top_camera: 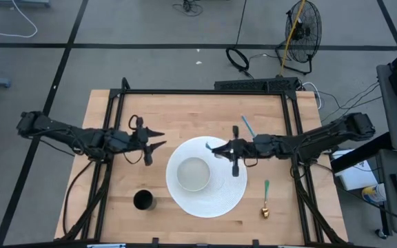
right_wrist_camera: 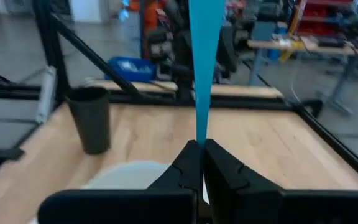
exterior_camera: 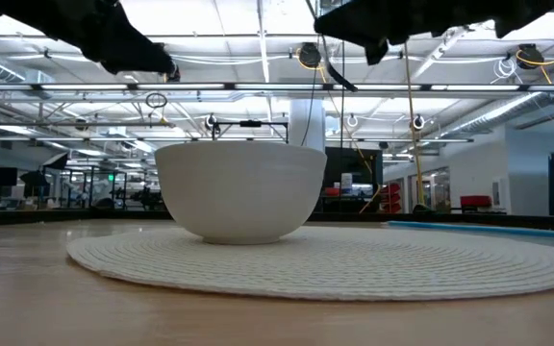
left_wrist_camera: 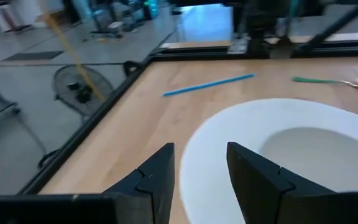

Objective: Pick & Place Utensil
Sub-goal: Put the blue fork into the white bowl

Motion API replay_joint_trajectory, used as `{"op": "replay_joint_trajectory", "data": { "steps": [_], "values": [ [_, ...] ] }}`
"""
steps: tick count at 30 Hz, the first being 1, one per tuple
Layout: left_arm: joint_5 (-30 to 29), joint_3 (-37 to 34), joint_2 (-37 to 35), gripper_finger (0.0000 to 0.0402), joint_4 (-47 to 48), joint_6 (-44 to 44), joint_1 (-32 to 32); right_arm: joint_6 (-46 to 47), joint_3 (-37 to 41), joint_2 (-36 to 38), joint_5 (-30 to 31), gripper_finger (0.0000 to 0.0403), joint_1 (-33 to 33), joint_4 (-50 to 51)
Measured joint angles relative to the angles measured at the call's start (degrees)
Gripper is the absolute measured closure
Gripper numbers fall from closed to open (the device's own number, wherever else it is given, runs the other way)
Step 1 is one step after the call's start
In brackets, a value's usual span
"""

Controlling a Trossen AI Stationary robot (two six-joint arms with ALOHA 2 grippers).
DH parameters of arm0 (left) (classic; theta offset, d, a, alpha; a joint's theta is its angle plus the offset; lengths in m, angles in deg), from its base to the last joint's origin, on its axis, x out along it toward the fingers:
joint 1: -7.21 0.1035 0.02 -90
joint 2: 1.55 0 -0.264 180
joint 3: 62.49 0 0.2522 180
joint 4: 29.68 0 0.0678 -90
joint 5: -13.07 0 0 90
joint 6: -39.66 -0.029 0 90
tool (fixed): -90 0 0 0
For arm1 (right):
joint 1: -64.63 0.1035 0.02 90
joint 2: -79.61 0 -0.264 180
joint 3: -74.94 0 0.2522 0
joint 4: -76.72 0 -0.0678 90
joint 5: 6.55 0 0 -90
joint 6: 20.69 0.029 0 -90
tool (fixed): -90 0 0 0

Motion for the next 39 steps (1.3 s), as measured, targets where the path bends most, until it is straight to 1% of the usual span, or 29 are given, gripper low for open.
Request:
{"op": "replay_joint_trajectory", "data": {
  "steps": [5,7,14,17,20,24,33,37,39],
  "values": [
    [0.7,0.0,0.0,0.025,-0.8,-0.2,-2.8,-0.6,0.0,-6.5,-4.3,0.0402,0.0,-10.8],
    [0.4,0.0,0.0,0.025,-1.3,-0.2,-3.8,0.1,0.0,-9.3,-4.4,0.0402,0.0,-16.1],
    [-5.9,0.0,0.0,0.025,-1.4,-0.2,-7.2,5.2,0.0,-20.3,-4.4,0.0401,0.0,-33.3],
    [-8.5,0.0,0.0,0.025,-1.4,-0.2,-8.4,8.6,0.0,-24.1,-4.3,0.0401,0.0,-37.9],
    [-9.8,0.0,0.0,0.025,-1.3,-0.2,-9.2,12.4,0.0,-27.1,-4.3,0.0401,0.0,-41.8],
    [-11.4,0.0,0.0,0.025,-1.3,-0.2,-10.1,16.3,-1.0,-30.3,-4.2,0.0401,0.1,-43.8],
    [-11.9,0.0,0.0,0.025,-1.3,-0.1,-10.2,22.7,-6.6,-38.4,-4.3,0.0401,0.1,-41.3],
    [-11.9,0.0,0.0,0.025,-1.3,-0.1,-10.2,25.1,-7.3,-39.6,-3.6,0.0401,0.0,-38.8],
    [-11.9,0.0,0.0,0.025,-1.3,-0.2,-10.2,25.6,-7.4,-39.4,-1.5,0.0401,0.0,-37.3]
  ]
}}
